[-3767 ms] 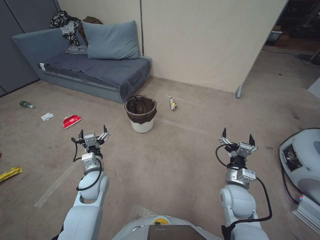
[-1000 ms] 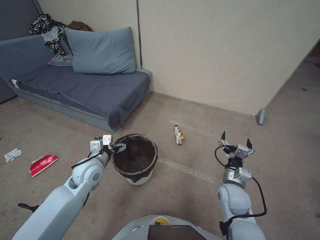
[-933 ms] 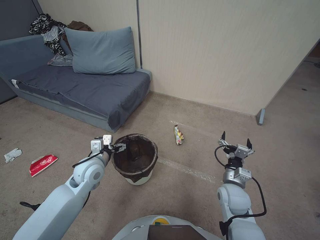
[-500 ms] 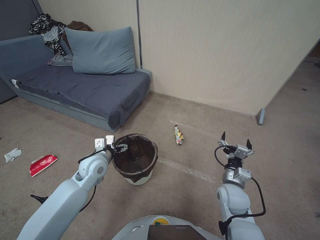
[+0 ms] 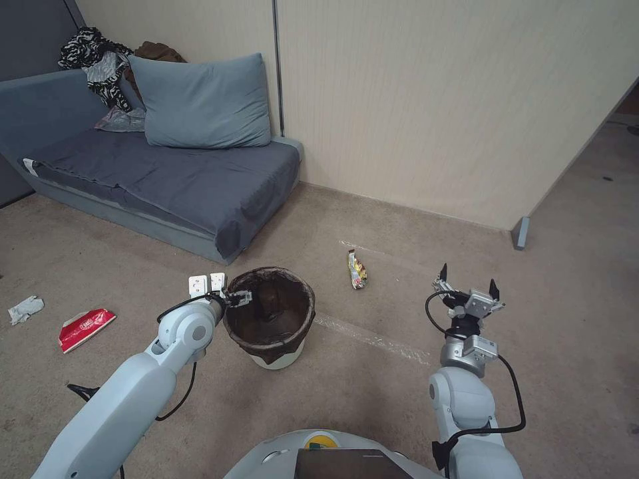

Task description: Pick up the trash bin, then pick up the garbage from the floor and place it into the trash bin.

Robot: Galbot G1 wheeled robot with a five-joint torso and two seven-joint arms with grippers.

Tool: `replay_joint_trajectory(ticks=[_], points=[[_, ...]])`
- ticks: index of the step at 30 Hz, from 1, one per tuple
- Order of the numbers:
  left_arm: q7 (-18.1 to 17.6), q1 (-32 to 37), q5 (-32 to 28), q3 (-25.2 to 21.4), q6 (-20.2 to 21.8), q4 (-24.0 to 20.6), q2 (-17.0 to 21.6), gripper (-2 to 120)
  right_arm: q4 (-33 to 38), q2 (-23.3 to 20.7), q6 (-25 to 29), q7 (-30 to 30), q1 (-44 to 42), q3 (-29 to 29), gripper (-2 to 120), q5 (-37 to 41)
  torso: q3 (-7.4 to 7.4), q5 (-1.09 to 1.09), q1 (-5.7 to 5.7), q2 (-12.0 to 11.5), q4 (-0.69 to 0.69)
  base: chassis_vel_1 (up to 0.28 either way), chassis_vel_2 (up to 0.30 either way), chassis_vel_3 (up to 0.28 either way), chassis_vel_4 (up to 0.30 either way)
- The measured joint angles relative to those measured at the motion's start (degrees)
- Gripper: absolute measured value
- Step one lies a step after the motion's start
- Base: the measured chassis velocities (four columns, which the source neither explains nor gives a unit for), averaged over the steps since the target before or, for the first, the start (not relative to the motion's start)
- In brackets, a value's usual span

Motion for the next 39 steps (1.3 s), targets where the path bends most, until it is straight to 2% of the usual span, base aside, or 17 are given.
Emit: replay_joint_trajectory(ticks=[18,20,22,23,25,27,30,33,34,37,38,39], points=[[-1.7,0.0,-5.2,0.0,2.2,1.2,-0.1,97,0.5,0.0,0.0,0.2,0.0,0.0,100,-0.1,0.00,0.00,0.00,0.0,0.00,0.000,0.000,0.000,0.000],[-1.7,0.0,-5.6,0.1,2.4,1.3,-0.2,88,0.6,-0.3,0.0,0.3,-0.2,0.1,100,0.1,0.00,0.00,0.00,0.0,0.00,0.000,0.000,0.000,0.000],[-1.8,0.0,-5.9,0.1,2.5,1.3,-0.2,85,0.7,-0.4,0.0,0.3,-0.2,0.1,100,0.1,0.00,0.00,0.00,0.0,0.00,0.000,0.000,0.000,0.000],[-2.0,0.1,-6.3,0.2,2.6,1.3,-0.4,76,0.7,-0.5,0.0,0.4,-0.2,0.2,100,0.2,0.00,0.00,0.00,0.0,0.00,0.000,0.000,0.000,0.000],[-2.2,0.1,-6.5,0.2,2.6,1.3,-0.5,74,0.7,-0.5,0.0,0.4,-0.3,0.2,100,0.2,0.00,0.00,0.00,0.0,0.00,0.000,0.000,0.000,0.000],[-2.9,0.1,-7.9,0.2,2.8,1.3,-0.5,61,0.8,-0.6,0.0,0.5,-0.3,0.1,100,0.3,0.00,0.00,0.00,0.0,0.00,0.000,0.000,0.000,0.000],[-3.4,0.1,-8.7,0.1,2.9,1.3,-0.6,55,0.9,-0.6,0.0,0.5,-0.4,0.0,100,0.3,0.00,0.00,0.00,0.0,0.00,0.000,0.000,0.000,0.000],[-3.9,0.2,-9.6,-0.1,2.9,1.4,-0.5,41,1.2,-0.7,0.0,0.5,-0.6,0.0,100,0.4,0.00,0.00,0.00,0.0,0.00,0.000,0.000,0.000,0.000],[-3.9,0.2,-9.6,-0.1,2.9,1.4,-0.5,41,1.2,-0.7,0.0,0.5,-0.6,0.0,100,0.4,0.00,0.00,0.00,0.0,0.00,0.000,0.000,0.000,0.000],[-4.6,0.2,-10.9,-0.3,2.9,1.7,-0.5,25,1.6,-0.7,0.0,0.6,-0.8,-0.1,100,0.6,0.00,0.00,0.00,0.0,0.00,0.000,0.000,0.000,0.000],[-4.6,0.2,-10.9,-0.3,2.9,1.7,-0.5,25,1.6,-0.7,0.0,0.6,-0.8,-0.1,100,0.6,0.00,0.00,0.00,0.0,0.00,0.000,0.000,0.000,0.000],[-4.8,0.1,-11.3,-0.4,2.9,1.9,-0.6,21,1.7,-0.7,0.0,0.6,-0.9,-0.1,100,0.6,0.00,0.00,0.00,0.0,0.00,0.000,0.000,0.000,0.000]])
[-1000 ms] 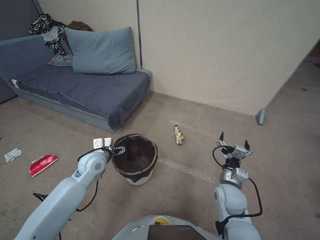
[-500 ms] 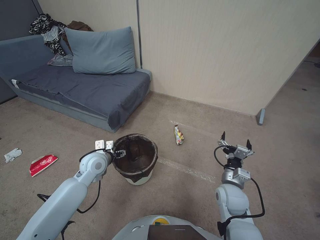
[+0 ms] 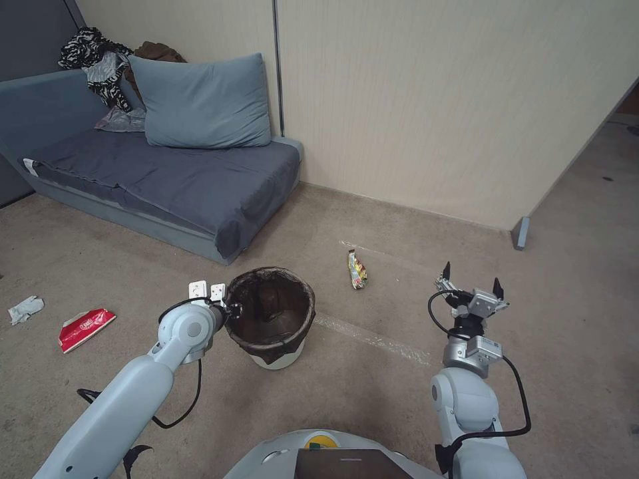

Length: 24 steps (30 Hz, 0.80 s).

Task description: Pick up the trash bin, then pick up the garbage from the floor and place it into the trash bin.

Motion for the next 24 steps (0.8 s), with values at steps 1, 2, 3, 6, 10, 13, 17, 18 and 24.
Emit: replay_joint_trajectory(ticks=[1,2,3,6,10,13,17,18,24], points=[[-0.1,-0.1,-0.1,0.0,0.0,0.2,-0.1,15,0.2,0.1,0.0,0.0,-0.1,0.0,100,0.0,0.00,0.00,0.00,0.0,0.00,0.000,0.000,0.000,0.000],[-0.1,-0.1,-0.1,0.0,0.0,0.2,-0.1,15,0.2,0.1,0.0,0.0,-0.1,0.0,100,0.0,0.00,0.00,0.00,0.0,0.00,0.000,0.000,0.000,0.000],[-0.2,-0.1,-0.2,0.0,0.0,0.5,-0.2,9,0.4,0.2,0.0,0.0,-0.2,0.0,100,0.0,0.00,0.00,0.00,0.0,0.00,0.000,0.000,0.000,0.000],[-0.2,-0.3,-0.2,0.0,0.0,0.8,-0.3,2,0.7,0.4,0.0,0.0,-0.4,0.0,100,-0.1,0.00,0.01,0.00,0.0,0.00,0.000,0.000,0.000,0.000],[-0.1,-0.3,-0.1,-0.2,0.0,1.3,-0.5,3,1.1,0.7,0.1,0.0,-0.9,0.0,100,-0.2,0.00,0.01,0.00,0.0,0.00,0.000,0.000,0.000,0.000],[0.0,-0.2,0.2,-0.3,0.0,1.5,-0.6,3,1.4,0.9,0.2,0.0,-1.3,0.0,100,-0.2,0.00,0.01,0.00,0.0,0.00,0.000,0.000,0.000,0.000],[0.7,0.1,0.8,-0.7,0.0,1.8,-0.6,3,1.9,1.1,0.3,0.2,-1.6,0.0,100,-0.3,-0.01,0.01,0.00,0.0,-0.01,0.000,0.000,0.000,0.000],[0.7,0.1,0.8,-0.7,0.0,1.8,-0.6,3,1.9,1.1,0.3,0.2,-1.6,0.0,100,-0.3,-0.01,0.01,0.00,0.0,-0.01,0.000,0.000,0.000,0.000],[4.9,1.2,6.2,-1.0,-1.5,1.4,-0.7,3,2.2,1.0,0.6,0.6,-1.7,0.1,100,-0.4,0.00,-0.02,0.00,0.0,0.00,0.000,0.000,0.000,0.000]])
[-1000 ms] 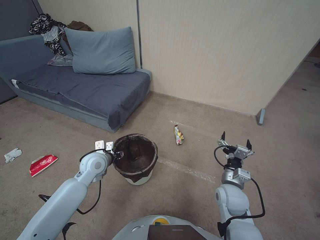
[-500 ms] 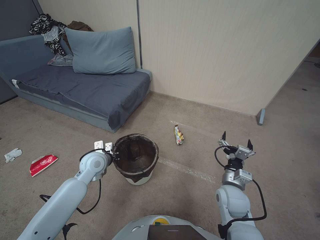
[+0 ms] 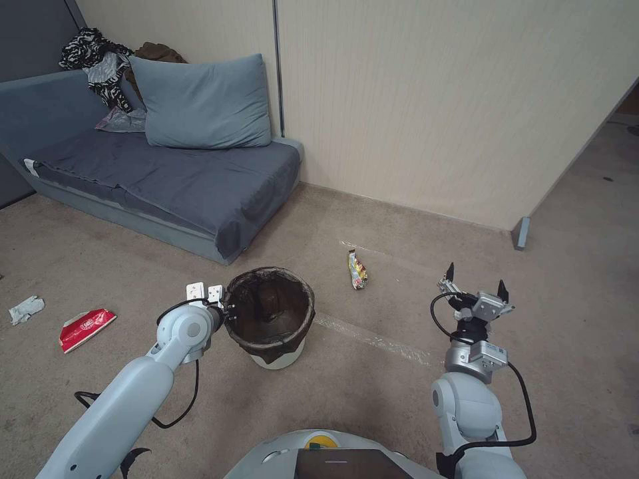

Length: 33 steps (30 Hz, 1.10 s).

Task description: Pick up the trash bin, then pick up the garbage from the floor and place it into the trash bin.

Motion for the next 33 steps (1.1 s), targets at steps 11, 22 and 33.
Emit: replay_joint_trajectory(ticks=[11,22,33], points=[[14.5,2.9,13.8,-1.7,-7.6,-4.7,0.1,3,0.2,-2.0,0.1,0.3,0.2,0.7,100,1.2,0.00,0.02,0.00,0.0,-0.01,0.000,0.000,0.000,0.000],[29.5,10.6,25.8,-4.2,-23.1,-7.1,-0.7,3,0.6,-5.2,0.3,-1.2,-0.1,1.4,100,3.2,0.00,0.02,0.00,0.0,0.00,0.000,0.000,0.000,0.000],[28.3,20.5,28.8,-8.4,-23.7,-15.5,-2.8,3,-0.4,-7.1,1.2,-2.2,-0.4,0.9,100,3.5,0.00,0.03,0.00,0.0,0.00,0.000,0.000,0.000,0.000]])
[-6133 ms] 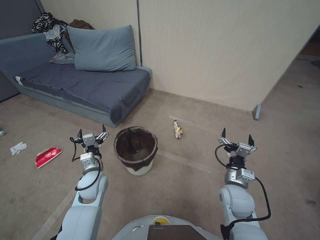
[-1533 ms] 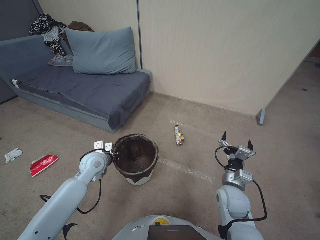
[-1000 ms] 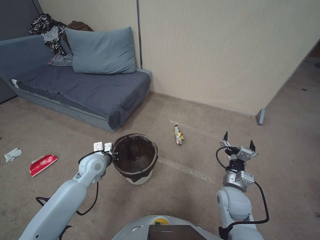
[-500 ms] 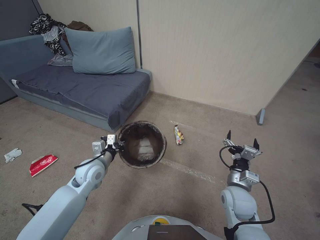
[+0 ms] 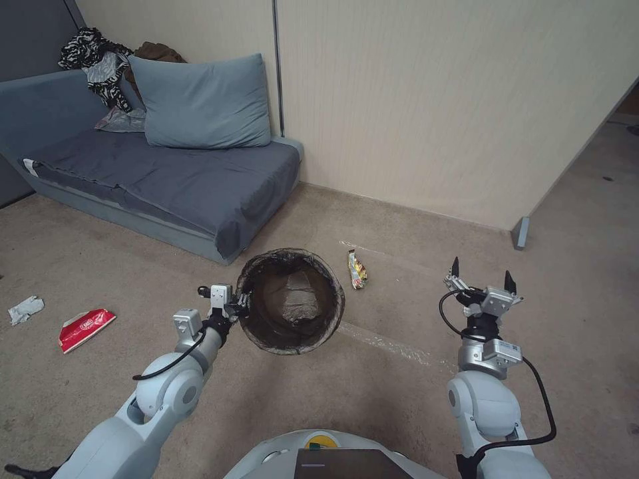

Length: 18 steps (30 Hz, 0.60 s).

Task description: Pick up the trash bin, then pick up the garbage from the floor and place it into the trash bin.

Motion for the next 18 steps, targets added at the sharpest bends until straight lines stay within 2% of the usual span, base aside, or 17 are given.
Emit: replay_joint_trajectory(ticks=[6,9,15,18], points=[[-0.3,2.3,1.8,-1.3,0.6,-2.1,-0.6,3,-0.4,-0.6,0.4,-0.2,-0.1,0.2,100,0.0,0.00,0.01,0.00,0.0,0.00,0.000,0.000,0.000,0.000],[-1.7,4.3,4.9,-2.1,1.9,-3.4,-1.2,3,-0.6,-0.8,0.5,-0.3,0.1,0.3,100,0.1,0.00,0.00,0.00,0.0,0.00,0.000,0.000,0.000,0.000],[-2.3,6.3,7.8,-2.4,2.4,-4.2,-2.1,3,-0.6,-0.7,0.7,-0.3,0.0,0.4,100,0.0,0.00,0.00,0.00,0.0,0.00,0.000,0.000,0.000,0.000],[-2.9,7.6,10.3,-2.2,2.2,-3.7,-3.9,3,-0.3,-0.4,0.7,-0.4,-0.1,0.4,100,-0.3,0.00,0.00,0.00,0.0,0.00,0.000,0.000,0.000,0.000]])
